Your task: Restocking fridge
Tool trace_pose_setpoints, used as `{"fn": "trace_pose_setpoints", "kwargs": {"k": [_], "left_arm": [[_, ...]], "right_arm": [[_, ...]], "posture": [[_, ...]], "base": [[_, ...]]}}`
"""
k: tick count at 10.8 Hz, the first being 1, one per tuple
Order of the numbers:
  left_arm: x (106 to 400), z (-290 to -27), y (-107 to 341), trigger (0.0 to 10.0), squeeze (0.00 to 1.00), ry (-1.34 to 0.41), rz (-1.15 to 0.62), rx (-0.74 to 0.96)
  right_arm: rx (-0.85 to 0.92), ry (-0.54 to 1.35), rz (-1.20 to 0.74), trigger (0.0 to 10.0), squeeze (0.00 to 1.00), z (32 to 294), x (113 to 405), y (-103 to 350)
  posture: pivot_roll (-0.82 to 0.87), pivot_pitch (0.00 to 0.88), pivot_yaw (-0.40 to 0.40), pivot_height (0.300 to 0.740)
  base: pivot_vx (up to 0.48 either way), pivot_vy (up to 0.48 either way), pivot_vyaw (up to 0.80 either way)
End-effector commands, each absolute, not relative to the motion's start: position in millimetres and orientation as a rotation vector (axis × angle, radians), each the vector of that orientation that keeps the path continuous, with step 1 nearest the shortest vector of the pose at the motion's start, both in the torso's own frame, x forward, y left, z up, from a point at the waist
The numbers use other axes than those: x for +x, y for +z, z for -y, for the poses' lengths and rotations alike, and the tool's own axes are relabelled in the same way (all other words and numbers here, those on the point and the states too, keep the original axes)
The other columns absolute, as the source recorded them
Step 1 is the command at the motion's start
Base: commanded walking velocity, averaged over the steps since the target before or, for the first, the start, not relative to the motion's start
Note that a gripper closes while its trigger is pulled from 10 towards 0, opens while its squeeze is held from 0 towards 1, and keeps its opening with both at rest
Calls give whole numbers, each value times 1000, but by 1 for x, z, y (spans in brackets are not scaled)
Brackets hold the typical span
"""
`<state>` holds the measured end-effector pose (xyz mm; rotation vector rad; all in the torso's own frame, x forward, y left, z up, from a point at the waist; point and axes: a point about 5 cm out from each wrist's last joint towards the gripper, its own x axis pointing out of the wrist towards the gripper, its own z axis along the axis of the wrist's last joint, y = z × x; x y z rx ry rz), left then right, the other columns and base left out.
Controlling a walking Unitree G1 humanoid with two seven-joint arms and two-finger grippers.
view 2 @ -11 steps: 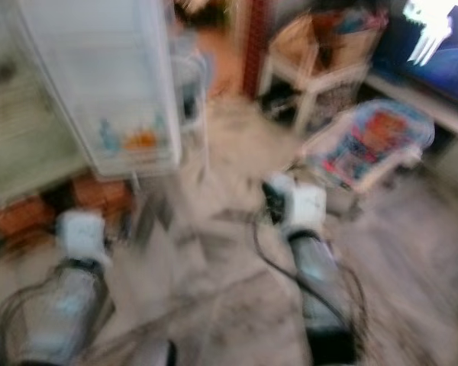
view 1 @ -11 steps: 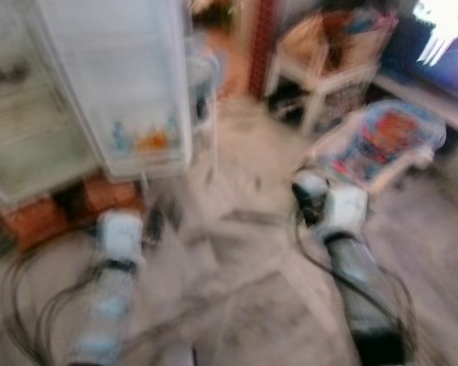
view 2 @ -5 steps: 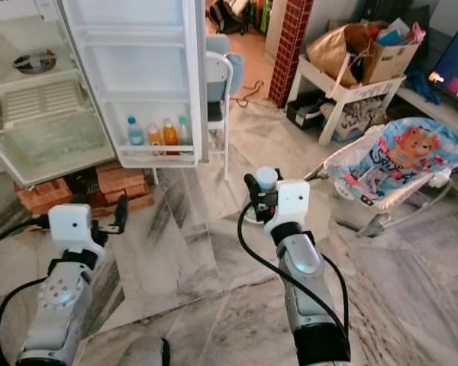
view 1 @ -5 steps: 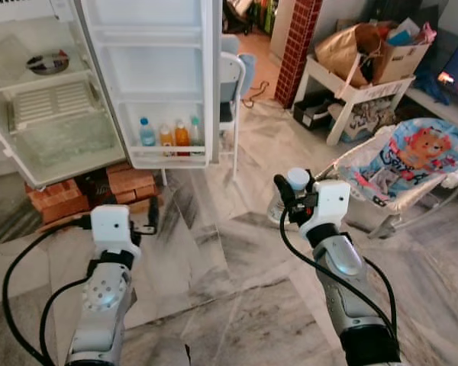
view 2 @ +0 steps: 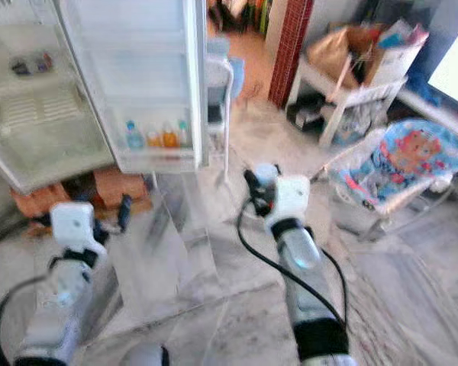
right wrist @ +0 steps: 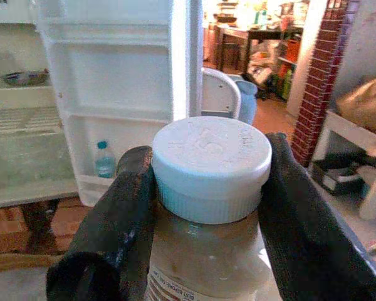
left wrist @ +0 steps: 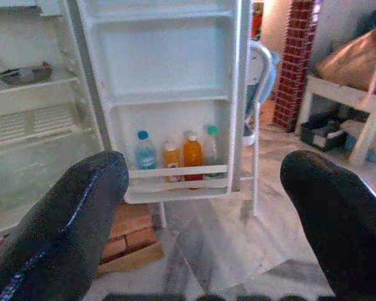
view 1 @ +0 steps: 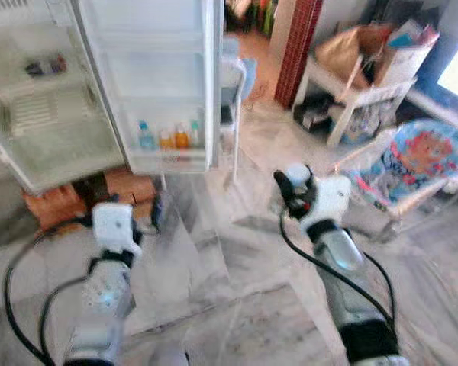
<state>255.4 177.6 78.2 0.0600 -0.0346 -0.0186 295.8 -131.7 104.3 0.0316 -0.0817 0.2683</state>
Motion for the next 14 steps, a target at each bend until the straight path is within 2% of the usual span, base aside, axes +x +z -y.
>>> {"fn": "trace_pose_setpoints", "kwargs": {"k": [1,5,14], "left_arm": [[256,-174,79,10000,0,-37,34,63],[257,-172,77,10000,0,-41,24,67],[262,-168,80,10000,0,-59,40,89]], "right_arm": [[13,262,130,10000,0,135,298,113],[-1,292,124,10000,0,131,298,111],[-4,300,131,10000,0,129,302,112]], "posture": [[163,43,-43,740],[165,44,-55,740],[164,37,-57,740]], "base": [[300,0,800],[317,242,498],[300,374,0]]}}
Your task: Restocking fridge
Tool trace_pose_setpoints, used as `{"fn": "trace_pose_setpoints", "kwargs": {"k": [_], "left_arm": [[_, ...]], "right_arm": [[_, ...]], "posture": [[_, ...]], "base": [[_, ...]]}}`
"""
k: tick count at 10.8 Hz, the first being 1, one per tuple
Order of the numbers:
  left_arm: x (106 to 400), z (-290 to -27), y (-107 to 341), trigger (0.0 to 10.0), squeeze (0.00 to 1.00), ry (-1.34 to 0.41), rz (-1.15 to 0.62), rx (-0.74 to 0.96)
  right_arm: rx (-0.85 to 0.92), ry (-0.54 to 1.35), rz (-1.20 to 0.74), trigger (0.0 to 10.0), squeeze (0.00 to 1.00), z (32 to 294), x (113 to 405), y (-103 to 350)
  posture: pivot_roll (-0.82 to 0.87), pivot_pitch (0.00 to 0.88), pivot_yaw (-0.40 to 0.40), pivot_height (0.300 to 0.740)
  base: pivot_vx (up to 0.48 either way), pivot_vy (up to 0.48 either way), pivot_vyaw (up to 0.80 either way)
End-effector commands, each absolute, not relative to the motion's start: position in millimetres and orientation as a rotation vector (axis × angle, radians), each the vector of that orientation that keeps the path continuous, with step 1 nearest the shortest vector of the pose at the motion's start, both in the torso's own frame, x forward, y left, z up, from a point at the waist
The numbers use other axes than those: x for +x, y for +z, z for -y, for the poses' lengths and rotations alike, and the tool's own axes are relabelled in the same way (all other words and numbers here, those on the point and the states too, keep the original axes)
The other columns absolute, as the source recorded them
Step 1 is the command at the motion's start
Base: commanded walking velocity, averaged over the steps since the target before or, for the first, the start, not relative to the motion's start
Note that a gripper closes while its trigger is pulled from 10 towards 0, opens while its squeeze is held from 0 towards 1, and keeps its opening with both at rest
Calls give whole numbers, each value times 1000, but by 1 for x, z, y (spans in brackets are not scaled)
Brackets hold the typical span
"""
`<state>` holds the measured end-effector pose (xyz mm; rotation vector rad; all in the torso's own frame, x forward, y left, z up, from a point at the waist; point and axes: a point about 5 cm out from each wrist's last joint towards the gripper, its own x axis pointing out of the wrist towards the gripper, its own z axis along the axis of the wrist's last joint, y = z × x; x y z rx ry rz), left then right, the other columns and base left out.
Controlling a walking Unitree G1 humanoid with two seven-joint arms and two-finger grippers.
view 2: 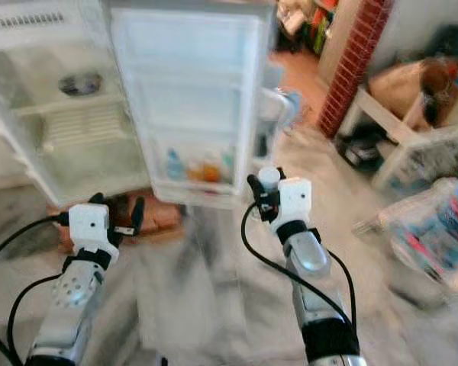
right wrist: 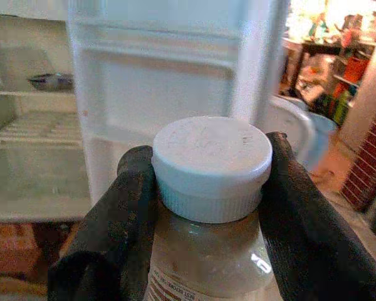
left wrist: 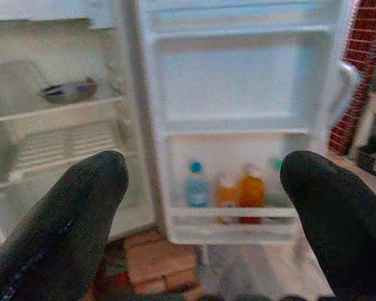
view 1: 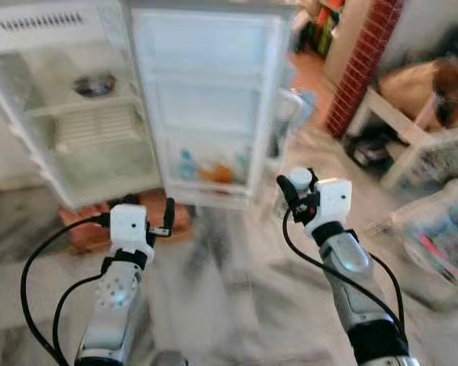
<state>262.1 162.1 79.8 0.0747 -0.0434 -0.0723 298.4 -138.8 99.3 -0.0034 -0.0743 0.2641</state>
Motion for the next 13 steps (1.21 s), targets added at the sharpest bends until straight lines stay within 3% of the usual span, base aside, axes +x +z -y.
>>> {"fn": "trace_pose_setpoints", "kwargs": {"k": [1,10,13], "left_arm": [[262,-168,80,10000,0,-60,41,90],[268,-163,81,10000,0,-77,52,117],[262,-164,78,10000,0,-67,44,110]], "right_arm": [[-4,300,131,10000,0,129,302,112],[-18,328,150,10000,0,124,302,115],[-20,350,151,10000,0,124,301,115]], "posture": [[164,37,-57,740],[164,34,-58,740],[163,36,-63,740]], "base": [[345,334,0],[476,0,0],[277,0,0]]}}
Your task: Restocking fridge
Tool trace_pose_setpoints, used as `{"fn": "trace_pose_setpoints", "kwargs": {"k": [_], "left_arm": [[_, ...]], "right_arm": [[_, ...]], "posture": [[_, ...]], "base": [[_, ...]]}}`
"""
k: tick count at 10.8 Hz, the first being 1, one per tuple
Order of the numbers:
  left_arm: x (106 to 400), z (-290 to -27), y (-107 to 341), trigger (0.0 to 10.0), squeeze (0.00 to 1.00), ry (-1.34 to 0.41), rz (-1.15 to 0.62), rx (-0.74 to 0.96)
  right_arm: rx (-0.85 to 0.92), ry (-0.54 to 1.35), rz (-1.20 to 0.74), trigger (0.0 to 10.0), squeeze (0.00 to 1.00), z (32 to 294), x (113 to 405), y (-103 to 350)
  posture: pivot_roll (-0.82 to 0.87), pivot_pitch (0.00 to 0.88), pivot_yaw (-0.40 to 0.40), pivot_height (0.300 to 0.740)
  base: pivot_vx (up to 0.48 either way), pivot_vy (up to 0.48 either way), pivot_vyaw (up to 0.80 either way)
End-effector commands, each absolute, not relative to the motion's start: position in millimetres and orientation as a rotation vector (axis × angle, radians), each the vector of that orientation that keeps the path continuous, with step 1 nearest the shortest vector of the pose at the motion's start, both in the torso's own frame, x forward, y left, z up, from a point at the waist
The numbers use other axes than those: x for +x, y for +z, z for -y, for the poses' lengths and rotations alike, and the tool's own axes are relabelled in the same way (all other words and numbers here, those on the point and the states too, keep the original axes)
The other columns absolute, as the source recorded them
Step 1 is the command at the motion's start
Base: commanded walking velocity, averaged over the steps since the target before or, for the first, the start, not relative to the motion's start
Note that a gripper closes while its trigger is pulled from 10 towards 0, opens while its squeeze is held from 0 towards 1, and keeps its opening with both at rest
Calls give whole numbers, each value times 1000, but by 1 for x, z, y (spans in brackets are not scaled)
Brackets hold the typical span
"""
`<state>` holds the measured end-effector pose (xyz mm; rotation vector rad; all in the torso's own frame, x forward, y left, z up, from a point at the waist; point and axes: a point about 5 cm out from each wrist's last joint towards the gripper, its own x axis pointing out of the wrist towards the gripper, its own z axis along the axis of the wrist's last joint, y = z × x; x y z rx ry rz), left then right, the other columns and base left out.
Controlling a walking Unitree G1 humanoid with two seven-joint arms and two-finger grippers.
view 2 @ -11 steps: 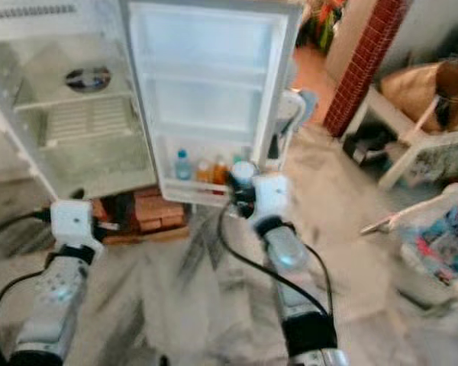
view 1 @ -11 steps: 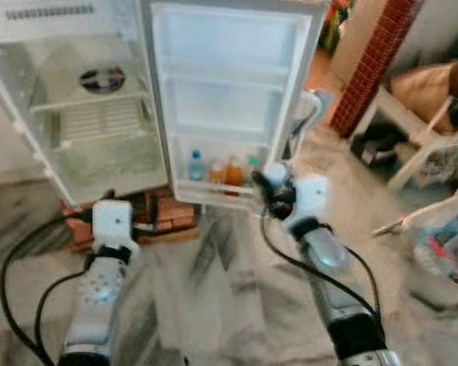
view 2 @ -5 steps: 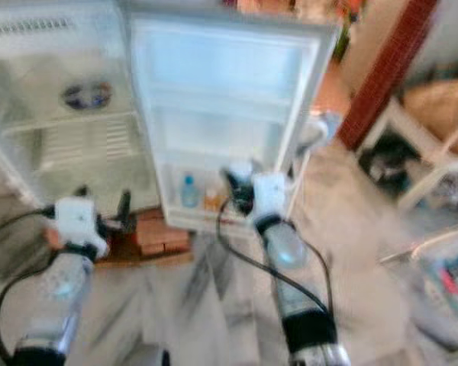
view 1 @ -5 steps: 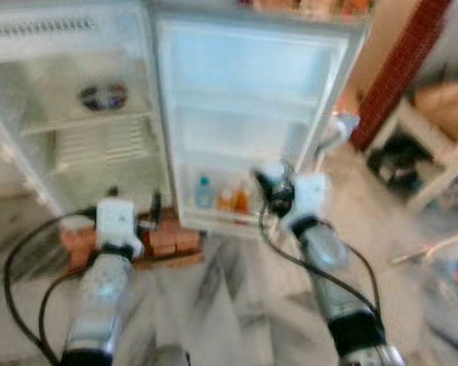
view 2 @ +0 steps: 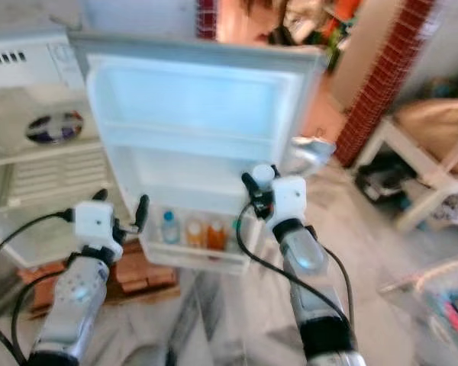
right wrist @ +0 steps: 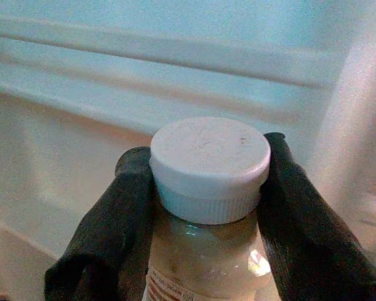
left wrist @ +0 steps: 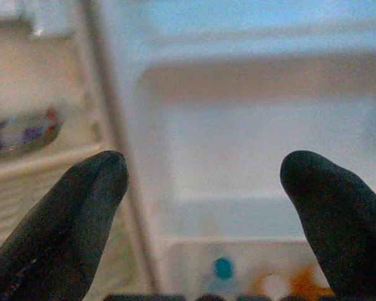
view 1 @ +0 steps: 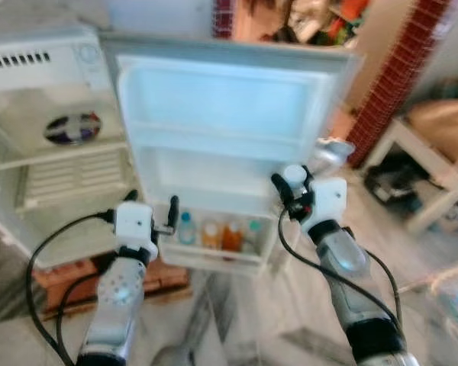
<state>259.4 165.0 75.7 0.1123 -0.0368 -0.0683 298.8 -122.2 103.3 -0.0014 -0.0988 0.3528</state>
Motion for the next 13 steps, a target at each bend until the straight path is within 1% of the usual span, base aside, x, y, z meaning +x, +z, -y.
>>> {"fn": "trace_pose_setpoints", "kwargs": {"k": [1,2,3,4,5,6,7,9,10,12,13], "left_arm": [[255,-163,73,10000,0,-65,25,118],[250,-163,70,10000,0,-60,16,116],[245,-161,68,10000,0,-61,8,117],[244,-161,66,10000,0,-63,0,118],[245,-160,66,10000,0,-64,0,118],[248,-159,68,10000,0,-68,5,122],[251,-159,69,10000,0,-74,9,127],[254,-159,69,10000,0,-78,12,129],[256,-157,70,10000,0,-83,15,128],[257,-154,69,10000,0,-88,15,124],[257,-152,68,10000,0,-93,16,123]], "right_arm": [[11,417,156,10000,0,120,297,116],[26,485,154,10000,0,117,292,117],[29,612,140,10000,0,109,284,119],[71,710,145,10000,0,102,281,129],[113,757,166,10000,0,99,281,140],[193,833,248,10000,0,95,287,178],[222,881,297,10000,0,97,289,201],[259,949,352,10000,0,101,287,223],[259,778,448,10000,0,115,304,246],[131,624,476,10000,0,119,320,246],[47,508,458,10000,0,114,333,240]], "posture": [[165,34,-67,740],[168,35,-71,740],[170,36,-76,740],[171,34,-76,740],[171,34,-76,740],[165,28,-71,740],[163,25,-69,740],[162,21,-66,740],[161,17,-66,740],[161,17,-66,740],[165,19,-70,740]], "base": [[0,0,0],[0,0,0],[0,0,0],[0,0,0],[0,0,0],[0,0,0],[0,0,0],[0,0,0],[0,0,0],[0,0,0],[0,0,0]]}}
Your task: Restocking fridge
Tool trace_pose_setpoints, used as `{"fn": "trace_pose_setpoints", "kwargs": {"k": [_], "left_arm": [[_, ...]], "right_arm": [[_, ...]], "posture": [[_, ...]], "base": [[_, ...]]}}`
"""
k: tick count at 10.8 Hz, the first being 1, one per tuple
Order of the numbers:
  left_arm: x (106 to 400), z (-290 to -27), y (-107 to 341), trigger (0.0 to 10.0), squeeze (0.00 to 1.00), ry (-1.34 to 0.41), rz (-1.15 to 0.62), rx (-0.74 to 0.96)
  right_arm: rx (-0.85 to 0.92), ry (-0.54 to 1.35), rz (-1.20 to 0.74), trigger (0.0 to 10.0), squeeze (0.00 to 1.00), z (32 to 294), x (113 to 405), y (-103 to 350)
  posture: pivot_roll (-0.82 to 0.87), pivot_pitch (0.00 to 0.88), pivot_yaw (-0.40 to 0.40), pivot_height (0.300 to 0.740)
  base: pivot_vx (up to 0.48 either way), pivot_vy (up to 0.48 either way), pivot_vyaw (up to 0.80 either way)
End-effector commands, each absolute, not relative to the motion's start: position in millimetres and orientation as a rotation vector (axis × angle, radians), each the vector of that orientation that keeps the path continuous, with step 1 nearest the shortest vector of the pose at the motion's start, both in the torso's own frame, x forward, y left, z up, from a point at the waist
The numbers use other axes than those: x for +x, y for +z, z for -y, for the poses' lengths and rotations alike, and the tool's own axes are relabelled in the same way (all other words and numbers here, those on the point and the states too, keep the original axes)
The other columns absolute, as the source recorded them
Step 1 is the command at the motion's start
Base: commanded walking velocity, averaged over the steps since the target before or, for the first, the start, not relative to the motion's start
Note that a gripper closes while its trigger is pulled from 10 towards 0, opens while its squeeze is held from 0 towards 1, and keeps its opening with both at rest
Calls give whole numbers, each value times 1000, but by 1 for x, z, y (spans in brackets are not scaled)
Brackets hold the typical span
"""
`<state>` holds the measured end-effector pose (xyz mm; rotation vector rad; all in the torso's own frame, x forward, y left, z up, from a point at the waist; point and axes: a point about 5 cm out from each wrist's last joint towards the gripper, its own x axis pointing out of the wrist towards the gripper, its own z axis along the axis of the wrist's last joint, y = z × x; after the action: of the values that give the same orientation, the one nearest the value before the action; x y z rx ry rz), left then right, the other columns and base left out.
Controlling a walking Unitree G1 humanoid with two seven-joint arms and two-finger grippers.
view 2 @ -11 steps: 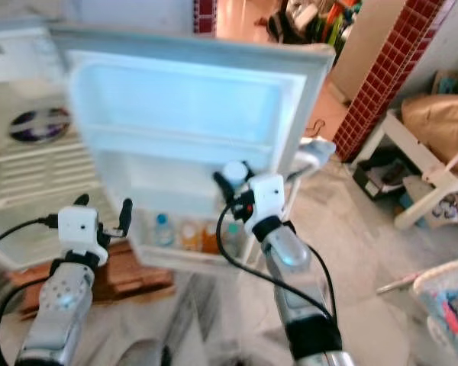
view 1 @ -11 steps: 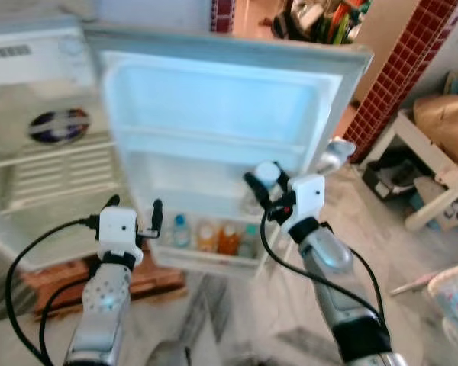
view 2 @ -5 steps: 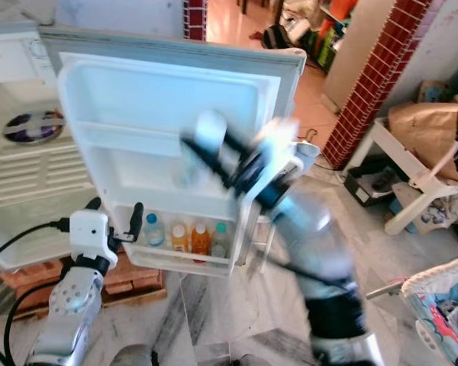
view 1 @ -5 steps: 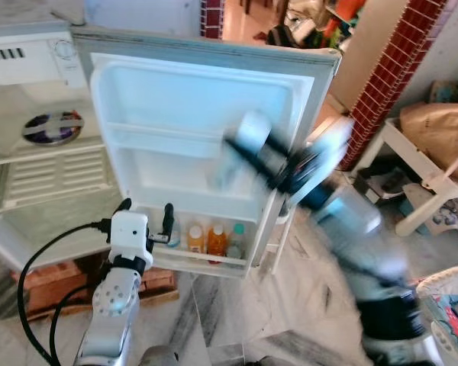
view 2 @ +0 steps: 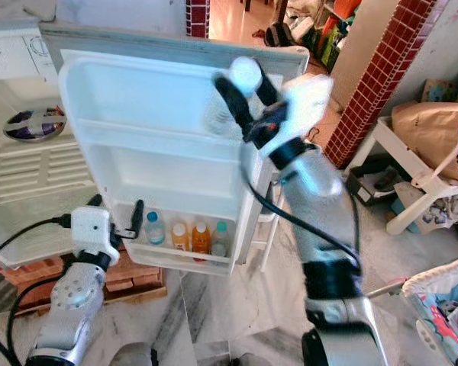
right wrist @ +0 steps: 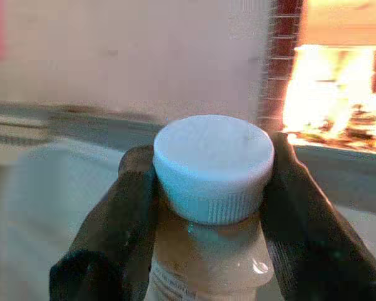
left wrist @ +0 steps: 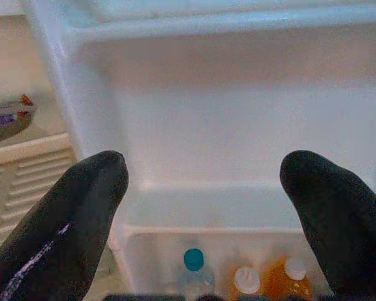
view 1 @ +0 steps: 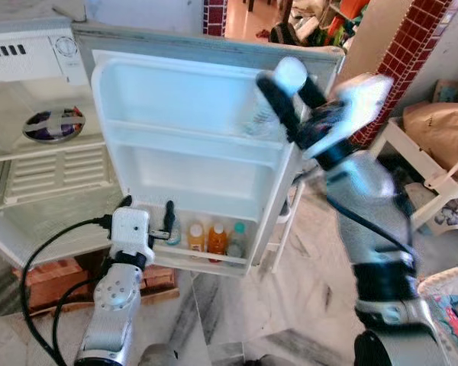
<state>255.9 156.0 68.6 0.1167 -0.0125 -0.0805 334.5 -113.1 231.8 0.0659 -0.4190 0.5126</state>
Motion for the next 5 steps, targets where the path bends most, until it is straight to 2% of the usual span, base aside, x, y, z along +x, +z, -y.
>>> {"fn": "trace_pose_setpoints", "kwargs": {"k": [1,3,5], "left_arm": [[257,-152,69,10000,0,-93,17,124],[257,-152,69,10000,0,-88,16,128],[258,-150,69,10000,0,-90,17,128]], "right_arm": [[39,516,445,10000,0,107,336,238],[-72,445,422,10000,0,90,346,228],[-92,419,365,10000,0,77,349,216]], "posture": [[169,21,-71,740],[173,26,-76,740],[172,28,-77,740]], "base": [[0,0,0],[0,0,0],[0,0,0]]}}
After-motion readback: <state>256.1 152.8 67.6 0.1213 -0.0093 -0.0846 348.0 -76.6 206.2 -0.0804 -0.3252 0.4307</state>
